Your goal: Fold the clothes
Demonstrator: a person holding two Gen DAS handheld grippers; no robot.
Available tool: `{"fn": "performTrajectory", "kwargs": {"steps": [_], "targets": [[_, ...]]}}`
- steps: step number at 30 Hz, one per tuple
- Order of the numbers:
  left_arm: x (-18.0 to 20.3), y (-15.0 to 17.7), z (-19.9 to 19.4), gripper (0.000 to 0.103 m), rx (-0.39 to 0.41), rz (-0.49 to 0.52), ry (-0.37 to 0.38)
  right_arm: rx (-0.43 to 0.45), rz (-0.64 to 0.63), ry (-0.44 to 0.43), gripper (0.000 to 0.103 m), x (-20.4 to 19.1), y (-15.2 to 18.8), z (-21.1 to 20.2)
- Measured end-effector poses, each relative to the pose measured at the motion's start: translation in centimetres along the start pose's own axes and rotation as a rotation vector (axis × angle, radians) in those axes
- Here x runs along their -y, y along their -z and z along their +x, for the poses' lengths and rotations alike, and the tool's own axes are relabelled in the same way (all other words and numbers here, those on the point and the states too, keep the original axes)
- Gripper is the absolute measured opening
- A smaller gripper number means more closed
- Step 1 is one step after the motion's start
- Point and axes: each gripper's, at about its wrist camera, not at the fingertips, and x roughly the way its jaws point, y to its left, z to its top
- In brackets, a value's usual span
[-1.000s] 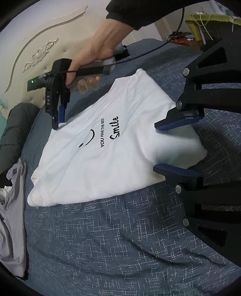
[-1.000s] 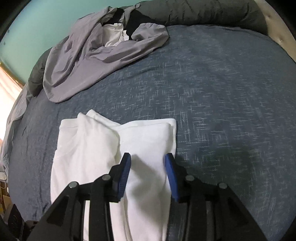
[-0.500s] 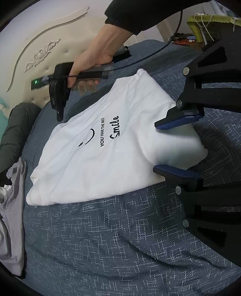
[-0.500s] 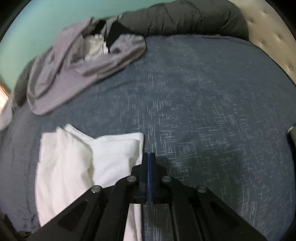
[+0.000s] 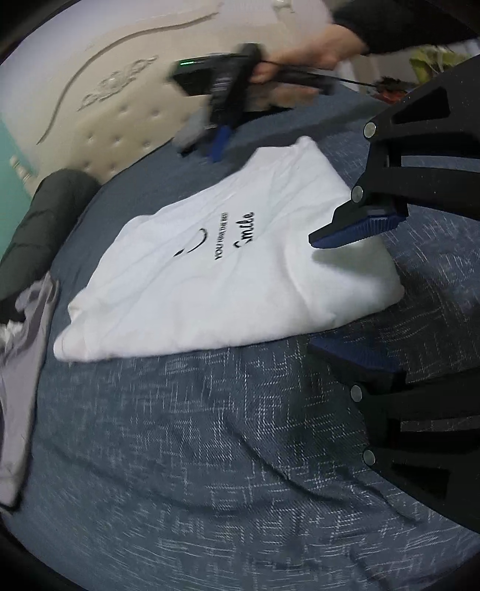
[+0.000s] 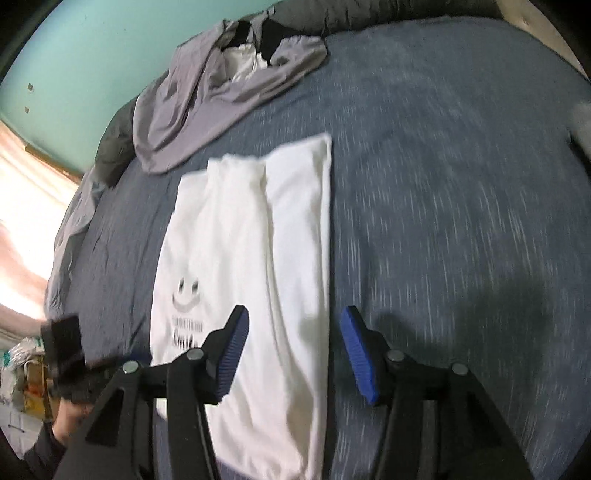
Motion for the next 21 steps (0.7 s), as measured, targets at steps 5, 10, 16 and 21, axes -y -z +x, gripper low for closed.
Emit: {"fn": "performTrajectory", "kwargs": {"steps": [5, 10, 16, 21], "targets": [[0.3, 0.3, 0.5, 0.056, -0.014, -0.048, -0.002, -0.040, -0.043, -0.002, 0.033, -0.4, 3.2, -0.1], [1.1, 1.1, 1.0, 0.057, -0.026, -0.044, -0.035, -0.040, -0.097, -0.032, 0.012, -1.1, 4.2, 0.1], [1.7, 1.6, 1.8, 0.057, -0.023, -0.049, -0.056, 0.008, -0.089, 0.000, 0.003, -0.2, 3.9, -0.4], [1.6, 2.0, 2.0, 0.057, -0.012, -0.058, -0.061, 0.019, -0.046, 0.020, 0.003, 1.2, 3.8, -0.2]]}}
